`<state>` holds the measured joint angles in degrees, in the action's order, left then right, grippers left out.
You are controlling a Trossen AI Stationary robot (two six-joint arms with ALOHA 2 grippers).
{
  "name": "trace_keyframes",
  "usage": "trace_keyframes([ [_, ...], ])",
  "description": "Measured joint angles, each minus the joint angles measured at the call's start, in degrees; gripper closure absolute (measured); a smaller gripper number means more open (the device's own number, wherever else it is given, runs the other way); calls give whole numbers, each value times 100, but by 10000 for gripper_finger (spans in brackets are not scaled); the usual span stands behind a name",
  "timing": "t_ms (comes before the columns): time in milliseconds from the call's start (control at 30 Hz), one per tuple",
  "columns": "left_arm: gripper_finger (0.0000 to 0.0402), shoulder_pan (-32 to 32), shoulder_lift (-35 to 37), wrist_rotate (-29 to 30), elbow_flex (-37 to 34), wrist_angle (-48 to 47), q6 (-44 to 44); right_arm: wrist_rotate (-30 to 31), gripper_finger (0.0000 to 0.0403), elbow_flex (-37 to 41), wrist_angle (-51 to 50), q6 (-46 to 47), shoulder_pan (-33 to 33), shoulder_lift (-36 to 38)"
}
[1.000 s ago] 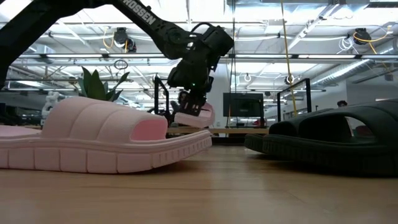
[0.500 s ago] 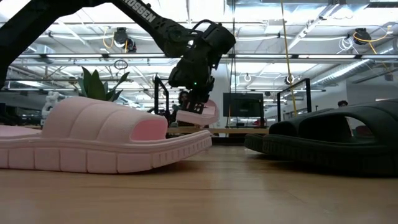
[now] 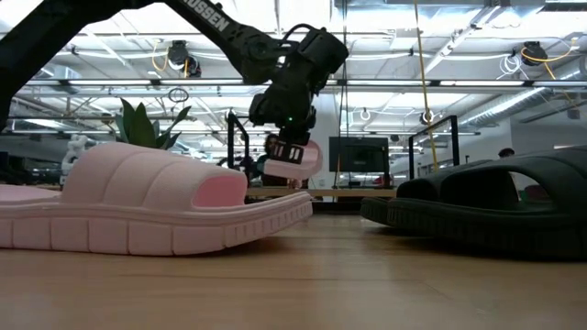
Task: Pick and place slides into the shelf
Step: Put the top pink slide on the shelf
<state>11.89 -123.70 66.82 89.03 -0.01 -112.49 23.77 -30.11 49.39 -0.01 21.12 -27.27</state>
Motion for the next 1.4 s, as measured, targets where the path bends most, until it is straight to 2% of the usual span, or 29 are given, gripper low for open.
trace_keyframes([
  [900, 339, -223, 0, 402, 0, 338, 553, -4, 218, 0, -94, 239, 0, 0],
  [1400, 339, -239, 0, 436, 0, 945, 914, -8, 218, 0, -166, 409, 0, 0],
])
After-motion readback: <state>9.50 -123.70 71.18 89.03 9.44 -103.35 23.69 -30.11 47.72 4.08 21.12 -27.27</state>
